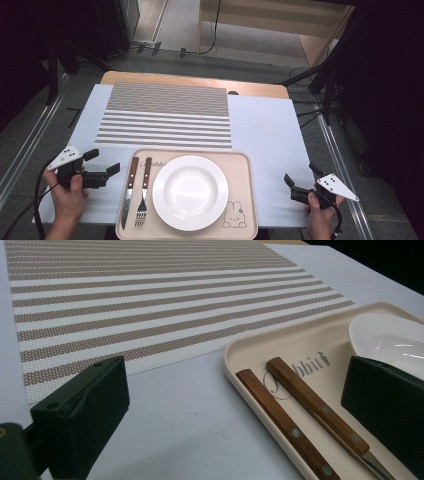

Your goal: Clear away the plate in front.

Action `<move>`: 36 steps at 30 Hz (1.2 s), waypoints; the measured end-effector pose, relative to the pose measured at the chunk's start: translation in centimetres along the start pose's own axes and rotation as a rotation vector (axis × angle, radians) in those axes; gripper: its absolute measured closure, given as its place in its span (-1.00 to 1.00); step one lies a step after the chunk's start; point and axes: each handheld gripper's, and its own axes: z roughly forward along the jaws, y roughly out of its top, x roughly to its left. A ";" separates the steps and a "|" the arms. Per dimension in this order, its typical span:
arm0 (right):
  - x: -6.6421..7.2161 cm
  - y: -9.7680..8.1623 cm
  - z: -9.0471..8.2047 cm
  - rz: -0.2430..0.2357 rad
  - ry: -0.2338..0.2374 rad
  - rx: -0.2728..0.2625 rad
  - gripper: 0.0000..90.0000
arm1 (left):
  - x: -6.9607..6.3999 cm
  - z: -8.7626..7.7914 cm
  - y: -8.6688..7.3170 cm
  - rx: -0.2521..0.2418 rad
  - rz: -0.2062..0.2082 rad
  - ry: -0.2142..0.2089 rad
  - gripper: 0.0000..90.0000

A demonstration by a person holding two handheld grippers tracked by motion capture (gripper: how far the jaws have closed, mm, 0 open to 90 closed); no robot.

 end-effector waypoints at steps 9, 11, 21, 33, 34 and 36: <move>0.0 0.0 0.0 -0.004 0.000 -0.001 -1.00 | 0.7 -1.0 -0.5 -0.006 0.000 0.024 -1.00; 0.0 0.0 0.0 -0.003 0.000 -0.001 -1.00 | 0.9 -1.3 -0.5 -0.011 -0.003 0.028 -1.00; 0.0 0.0 0.0 -0.005 0.001 0.000 -1.00 | 1.8 -2.6 -1.2 -0.016 -0.003 0.056 -1.00; 0.0 0.0 0.0 -0.005 0.001 0.002 -1.00 | 2.7 -4.1 -1.5 -0.048 -0.029 0.080 -1.00; 0.0 0.0 0.0 -0.005 0.001 0.003 -1.00 | 2.8 -4.2 -1.5 -0.053 -0.033 0.079 -1.00; 0.0 0.0 0.0 -0.006 0.000 0.002 -1.00 | 2.9 -4.4 -1.6 -0.061 -0.036 0.085 -1.00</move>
